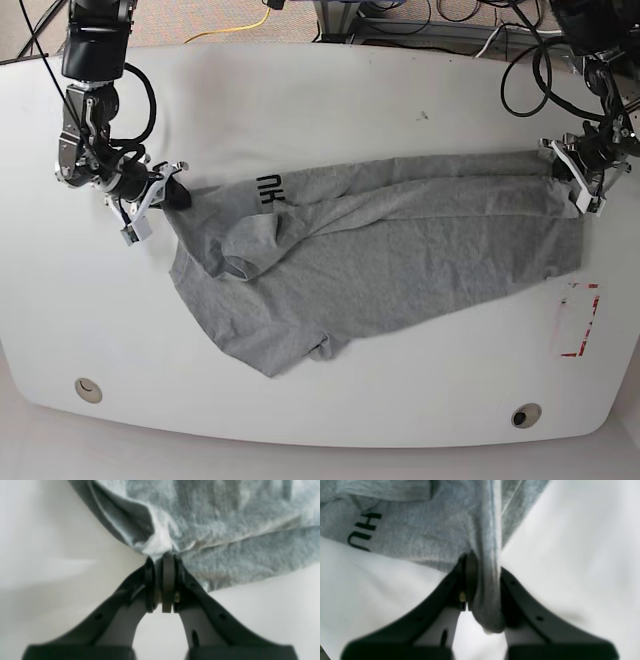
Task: Layout the t-shirt on the table in an organized manner, then fold the t-shirt properly
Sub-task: 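Drag the folded shirt edge away from the hem with both grippers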
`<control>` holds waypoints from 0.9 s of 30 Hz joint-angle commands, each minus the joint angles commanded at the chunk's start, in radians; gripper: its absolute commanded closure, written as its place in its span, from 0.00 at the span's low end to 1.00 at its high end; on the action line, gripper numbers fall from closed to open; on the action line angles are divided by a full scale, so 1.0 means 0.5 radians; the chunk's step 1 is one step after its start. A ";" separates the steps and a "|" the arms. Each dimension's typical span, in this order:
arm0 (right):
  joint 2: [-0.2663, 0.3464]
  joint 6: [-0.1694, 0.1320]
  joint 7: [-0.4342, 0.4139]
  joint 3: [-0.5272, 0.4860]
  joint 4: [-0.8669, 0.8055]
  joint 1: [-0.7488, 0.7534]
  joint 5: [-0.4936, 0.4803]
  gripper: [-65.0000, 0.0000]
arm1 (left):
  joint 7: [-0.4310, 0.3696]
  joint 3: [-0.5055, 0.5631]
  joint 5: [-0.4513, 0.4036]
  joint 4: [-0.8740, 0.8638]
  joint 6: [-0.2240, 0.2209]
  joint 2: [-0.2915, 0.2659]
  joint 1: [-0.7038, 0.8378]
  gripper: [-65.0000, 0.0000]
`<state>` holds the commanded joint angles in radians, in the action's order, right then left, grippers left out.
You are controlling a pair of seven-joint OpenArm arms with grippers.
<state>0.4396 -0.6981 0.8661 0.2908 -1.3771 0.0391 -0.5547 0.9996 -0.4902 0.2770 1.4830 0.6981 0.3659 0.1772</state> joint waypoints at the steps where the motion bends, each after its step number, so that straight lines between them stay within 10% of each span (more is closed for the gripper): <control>1: -0.012 0.000 0.025 0.012 -0.049 0.028 0.000 0.99 | 0.012 0.000 0.000 0.037 0.000 0.000 0.025 1.00; 27: -0.239 0.000 0.310 0.497 -0.893 0.964 0.012 0.99 | 0.255 0.012 0.006 0.562 0.000 -0.012 0.506 0.99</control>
<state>0.3199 -0.6981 1.0211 0.5393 -1.8236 0.5209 -0.5485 1.1270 -0.4841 0.2800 1.7637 0.6981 0.3598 0.4304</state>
